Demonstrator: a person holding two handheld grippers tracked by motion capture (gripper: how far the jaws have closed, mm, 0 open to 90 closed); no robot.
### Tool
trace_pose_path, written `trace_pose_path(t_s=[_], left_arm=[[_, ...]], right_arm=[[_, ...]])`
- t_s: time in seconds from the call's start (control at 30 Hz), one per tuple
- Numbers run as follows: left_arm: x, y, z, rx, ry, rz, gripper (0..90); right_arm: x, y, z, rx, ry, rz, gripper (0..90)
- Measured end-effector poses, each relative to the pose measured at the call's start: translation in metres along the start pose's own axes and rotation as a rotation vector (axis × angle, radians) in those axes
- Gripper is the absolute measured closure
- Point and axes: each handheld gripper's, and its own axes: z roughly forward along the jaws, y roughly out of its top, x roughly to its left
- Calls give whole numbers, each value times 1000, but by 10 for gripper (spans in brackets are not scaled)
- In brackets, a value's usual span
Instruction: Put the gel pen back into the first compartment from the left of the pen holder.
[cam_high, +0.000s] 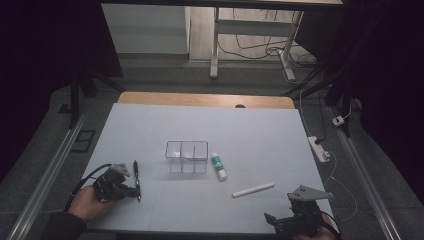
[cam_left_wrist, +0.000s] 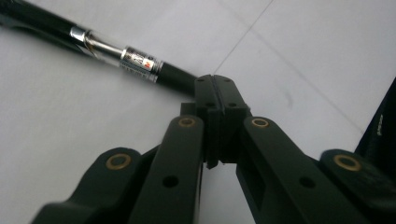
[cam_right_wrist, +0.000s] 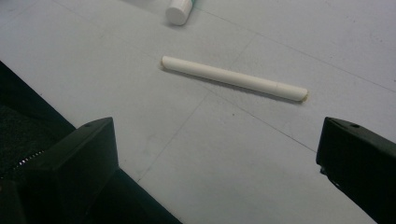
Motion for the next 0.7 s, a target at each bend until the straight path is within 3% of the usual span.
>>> trace_pose_path(t_s=[0.1,0.3,0.43,0.7], left_arm=[[-1,7,2,-18,-14,-3,893],[-7,20,7,-7,-1,35,893],[-5,21,4,-13,33,28,890],[6,34,-5,-29,109,7,801]], right_arm=[[0,0,0,1,1,0,0],[0,0,0,2,0,-1,0],[0,0,0,1,2,1,0],[0,0,0,1,2,1,0]])
